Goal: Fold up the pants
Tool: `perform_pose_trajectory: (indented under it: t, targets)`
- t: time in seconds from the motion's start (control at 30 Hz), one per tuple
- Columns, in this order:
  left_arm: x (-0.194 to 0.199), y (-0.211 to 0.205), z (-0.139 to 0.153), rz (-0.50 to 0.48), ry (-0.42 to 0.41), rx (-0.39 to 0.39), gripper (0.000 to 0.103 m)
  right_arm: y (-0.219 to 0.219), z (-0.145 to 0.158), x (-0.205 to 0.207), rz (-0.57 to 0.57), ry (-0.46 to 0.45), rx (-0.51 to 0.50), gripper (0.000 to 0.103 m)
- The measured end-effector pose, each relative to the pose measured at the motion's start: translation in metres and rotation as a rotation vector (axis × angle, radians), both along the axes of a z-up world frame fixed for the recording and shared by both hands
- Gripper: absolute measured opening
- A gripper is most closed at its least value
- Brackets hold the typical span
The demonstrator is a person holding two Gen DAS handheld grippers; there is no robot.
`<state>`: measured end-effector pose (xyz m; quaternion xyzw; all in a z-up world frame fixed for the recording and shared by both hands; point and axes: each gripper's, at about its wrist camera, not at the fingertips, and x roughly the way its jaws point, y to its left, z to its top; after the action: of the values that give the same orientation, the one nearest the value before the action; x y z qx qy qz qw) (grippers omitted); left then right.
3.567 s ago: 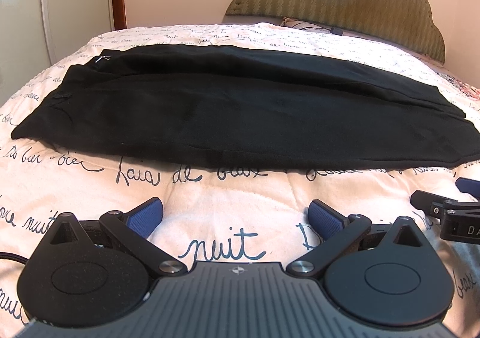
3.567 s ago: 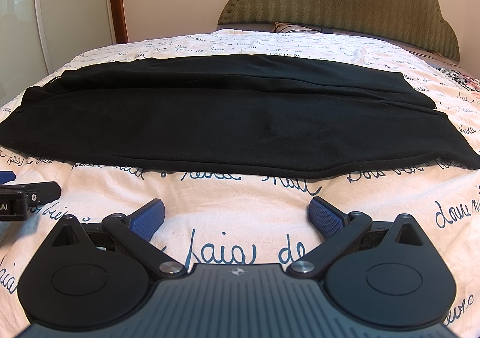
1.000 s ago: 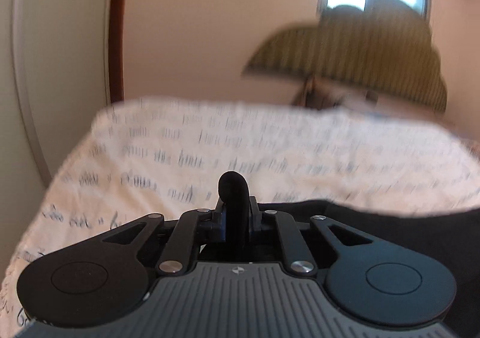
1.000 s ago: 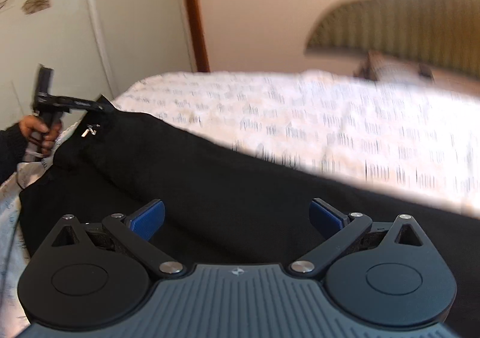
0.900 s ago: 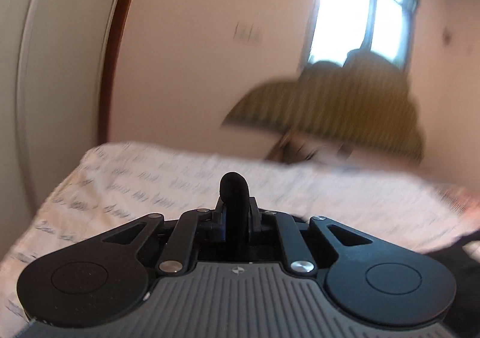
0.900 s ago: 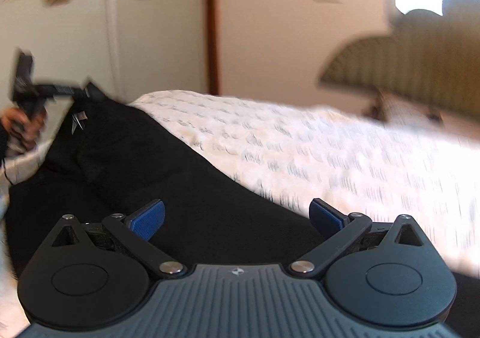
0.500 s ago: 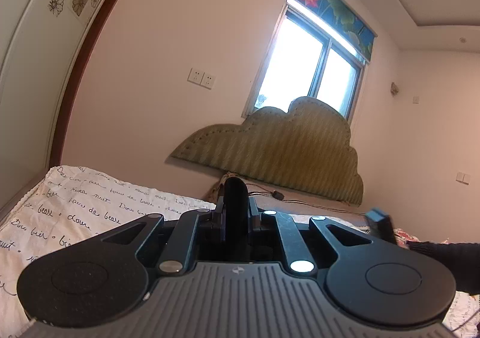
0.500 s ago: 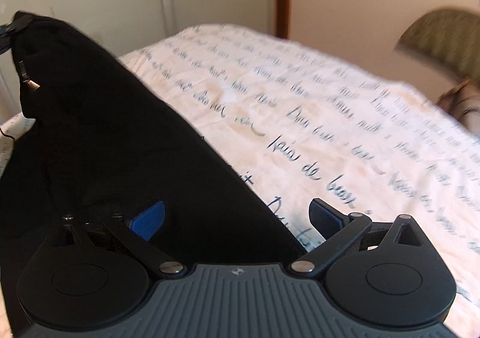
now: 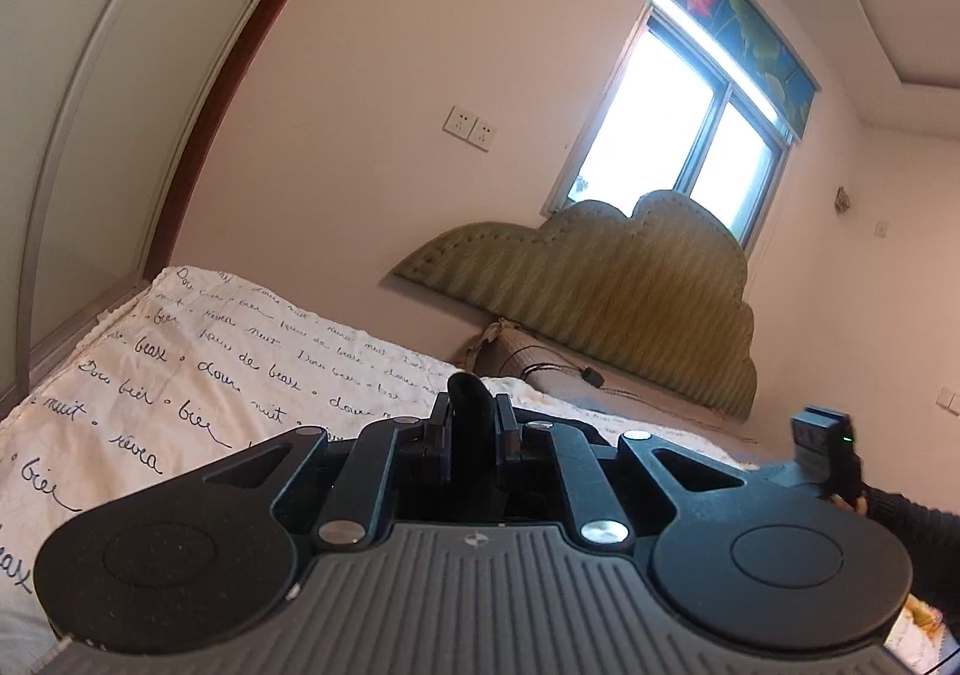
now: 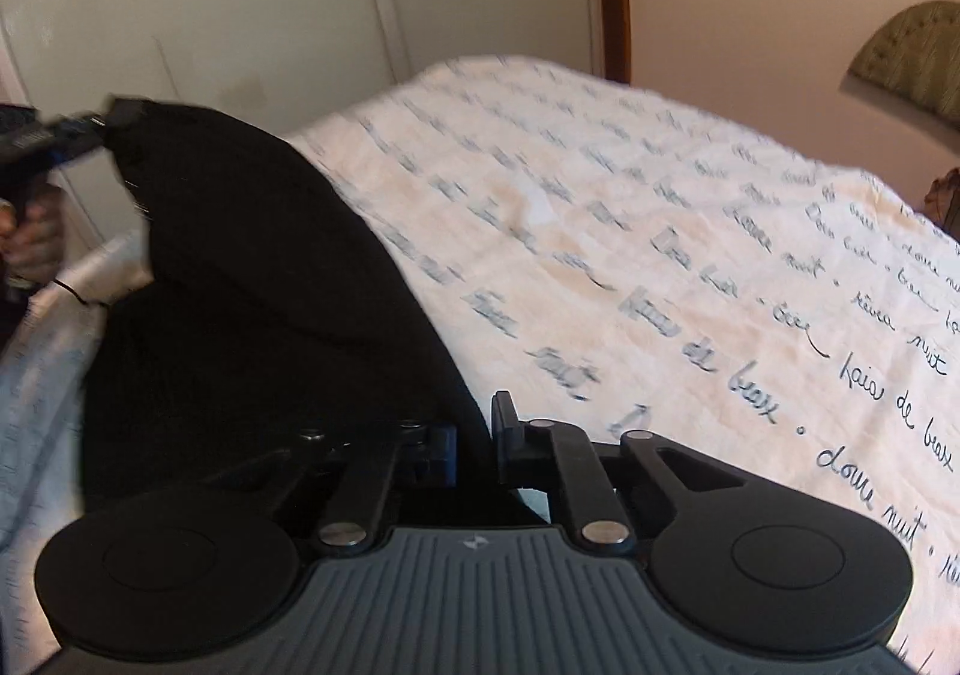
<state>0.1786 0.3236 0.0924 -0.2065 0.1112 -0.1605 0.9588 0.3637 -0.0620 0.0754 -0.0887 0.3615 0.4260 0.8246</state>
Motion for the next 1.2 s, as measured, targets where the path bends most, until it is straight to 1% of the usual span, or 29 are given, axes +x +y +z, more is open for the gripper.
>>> perform_pose_trajectory:
  t: [0.07,0.1,0.13,0.17,0.2,0.23,0.27,0.3,0.33,0.37,0.43,0.5,0.53,0.63,0.7,0.77,0.83,0.9,0.93,1.0,1.07,1.13,1.17,1.2]
  targets:
    - [-0.013,0.006,0.003,0.009,0.005,0.001,0.017,0.001,0.013,-0.04,0.057,-0.007,0.054,0.011]
    - [-0.017,0.009,0.001,0.021,0.031,0.0,0.021,0.003,0.013,-0.062,0.082,0.0,0.076,0.011]
    - [-0.019,0.014,-0.006,0.033,0.071,-0.003,0.037,0.005,0.008,-0.08,0.099,0.017,0.091,0.011]
    - [-0.021,0.018,-0.017,0.056,0.127,-0.009,0.046,0.008,-0.003,-0.095,0.102,0.035,0.094,0.011]
    - [-0.022,0.022,-0.028,0.089,0.188,-0.013,0.047,0.011,-0.017,-0.107,0.087,0.055,0.089,0.01]
    - [-0.025,0.026,-0.038,0.103,0.254,-0.021,0.049,0.013,-0.033,-0.115,0.071,0.082,0.08,0.01]
    - [-0.028,0.029,-0.048,0.094,0.304,-0.043,0.056,0.017,-0.05,-0.119,0.053,0.113,0.068,0.01]
    - [-0.033,0.032,-0.055,0.092,0.344,-0.059,0.06,0.02,-0.064,-0.123,0.04,0.141,0.057,0.01]
    - [-0.041,0.033,-0.059,0.111,0.38,-0.063,0.061,0.022,-0.074,-0.126,0.037,0.157,0.044,0.01]
    - [-0.048,0.034,-0.062,0.13,0.413,-0.067,0.062,0.024,-0.079,-0.129,0.033,0.156,0.034,0.01]
    - [-0.064,0.037,-0.063,0.133,0.452,-0.103,0.065,0.02,-0.075,-0.131,0.014,0.156,0.057,0.01]
    - [-0.082,0.037,-0.061,0.155,0.458,-0.183,0.069,0.016,-0.063,-0.132,0.0,0.142,0.087,0.01]
    - [-0.09,0.036,-0.061,0.151,0.459,-0.225,0.07,0.015,-0.059,-0.132,-0.003,0.136,0.097,0.01]
    - [-0.102,0.026,-0.063,0.15,0.477,-0.391,0.07,0.012,-0.05,-0.13,-0.013,0.121,0.113,0.01]
    - [-0.102,0.019,-0.069,0.145,0.499,-0.504,0.07,0.01,-0.046,-0.129,-0.022,0.117,0.124,0.01]
    - [-0.095,0.014,-0.077,0.163,0.545,-0.586,0.07,0.008,-0.046,-0.128,-0.035,0.116,0.148,0.01]
    - [-0.083,0.013,-0.085,0.207,0.606,-0.617,0.07,0.005,-0.044,-0.125,-0.051,0.119,0.179,0.01]
    - [-0.074,0.015,-0.092,0.276,0.675,-0.62,0.07,0.001,-0.041,-0.125,-0.063,0.117,0.199,0.01]
    - [-0.07,0.016,-0.094,0.289,0.693,-0.63,0.07,0.001,-0.04,-0.125,-0.065,0.114,0.202,0.01]
    - [-0.064,0.018,-0.096,0.302,0.69,-0.642,0.07,-0.001,-0.038,-0.126,-0.067,0.112,0.212,0.01]
    - [-0.057,0.02,-0.096,0.341,0.698,-0.621,0.07,-0.004,-0.035,-0.125,-0.064,0.114,0.219,0.01]
    - [-0.05,0.021,-0.099,0.37,0.716,-0.632,0.07,-0.001,-0.036,-0.125,-0.067,0.117,0.221,0.01]
    - [-0.046,0.02,-0.098,0.376,0.718,-0.626,0.07,-0.001,-0.036,-0.125,-0.069,0.116,0.222,0.01]
    - [-0.042,0.018,-0.095,0.387,0.72,-0.584,0.045,-0.002,-0.036,-0.125,-0.072,0.114,0.225,0.01]
